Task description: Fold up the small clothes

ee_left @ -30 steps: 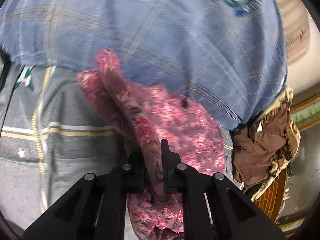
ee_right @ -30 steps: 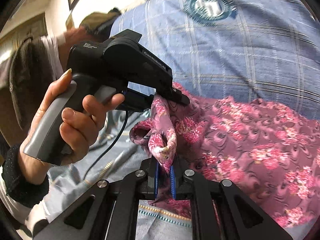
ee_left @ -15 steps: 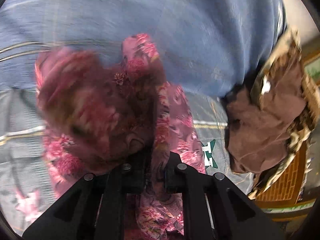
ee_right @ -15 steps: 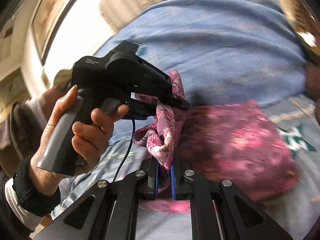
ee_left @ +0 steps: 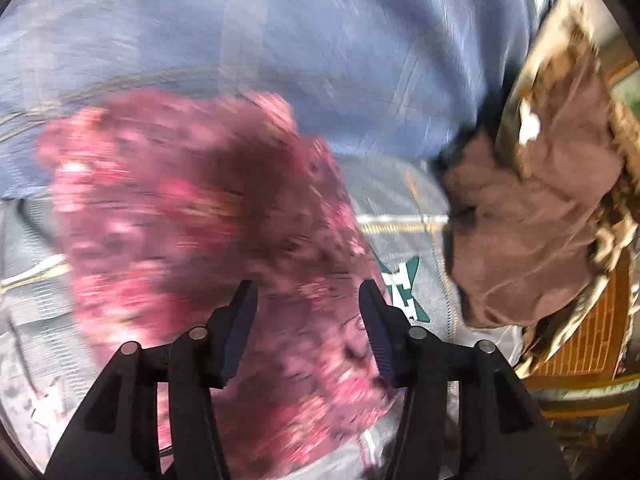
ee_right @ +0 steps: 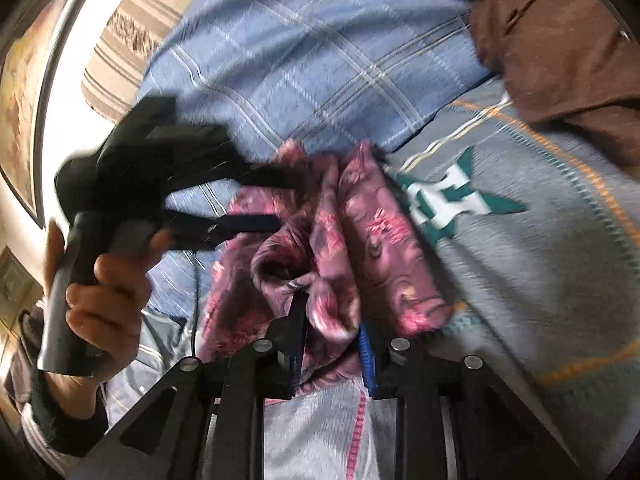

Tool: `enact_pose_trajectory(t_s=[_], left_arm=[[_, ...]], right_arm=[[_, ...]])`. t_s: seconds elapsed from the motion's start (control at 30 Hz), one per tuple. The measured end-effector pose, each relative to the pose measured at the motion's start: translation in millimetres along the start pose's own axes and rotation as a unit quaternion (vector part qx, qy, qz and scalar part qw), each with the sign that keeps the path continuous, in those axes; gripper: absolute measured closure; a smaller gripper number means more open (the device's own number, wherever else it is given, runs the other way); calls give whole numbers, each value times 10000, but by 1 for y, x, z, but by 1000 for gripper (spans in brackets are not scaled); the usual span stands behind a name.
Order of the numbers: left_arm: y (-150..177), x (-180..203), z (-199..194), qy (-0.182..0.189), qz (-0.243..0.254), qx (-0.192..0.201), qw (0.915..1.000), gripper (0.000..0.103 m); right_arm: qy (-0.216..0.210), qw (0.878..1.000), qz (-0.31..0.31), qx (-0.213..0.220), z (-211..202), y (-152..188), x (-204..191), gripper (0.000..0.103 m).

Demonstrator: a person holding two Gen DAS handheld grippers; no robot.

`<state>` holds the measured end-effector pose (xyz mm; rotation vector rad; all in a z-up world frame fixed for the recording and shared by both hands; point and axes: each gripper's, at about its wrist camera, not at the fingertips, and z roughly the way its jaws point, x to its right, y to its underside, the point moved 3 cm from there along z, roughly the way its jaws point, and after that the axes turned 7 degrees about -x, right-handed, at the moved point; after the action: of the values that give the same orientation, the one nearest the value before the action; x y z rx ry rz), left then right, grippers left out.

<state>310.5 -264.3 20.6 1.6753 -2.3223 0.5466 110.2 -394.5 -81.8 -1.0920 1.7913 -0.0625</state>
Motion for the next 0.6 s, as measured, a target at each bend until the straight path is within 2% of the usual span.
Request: enact_pose_trajectory(t_s=[0.03,0.07,0.1,0.13,0.2,0.27,0.33,0.43,0.5,0.57,0.6], left_arm=[[3,-14,-12,42,-124,171,9998,43],[6,-33,-25,36,-314,370,9988,42],[7,-50,-32,-4,-481,462,9978,42],[8,-68,-36,-16,-662,501,9965,42],[12,-106,-41,180,-1166,561,9914,42],[15,-130,-38,477,-1548,557,9852,42],[18,-141,-32,632,-1686,540,9822,42],[19,-142,-24,688,-1623,539,9829,42],[17,-140,-16,517,-1509,531,9858,42],[15,-138,-10,362,-1469,510,9872,42],[14,-129,-3,357,-1465,506,9873,42]], right_arm=[[-56,9995,30,300,-16,-5,0,75],[-122,9981,28,595,-30,-13,-1,67],[-189,9972,6,724,-34,-19,-4,57],[-298,9966,-60,765,-36,-29,-8,54],[-394,9973,-381,493,-24,-53,-22,52],[-470,9960,-762,-50,6,-74,-40,51],[-653,9910,-929,-713,48,-97,-51,48],[-108,9888,-945,-1149,103,-119,-54,48],[211,9847,-999,-1410,136,-127,-51,48],[307,9779,-1105,-1750,165,-126,-51,50],[300,9749,-1245,-1819,169,-124,-53,76]])
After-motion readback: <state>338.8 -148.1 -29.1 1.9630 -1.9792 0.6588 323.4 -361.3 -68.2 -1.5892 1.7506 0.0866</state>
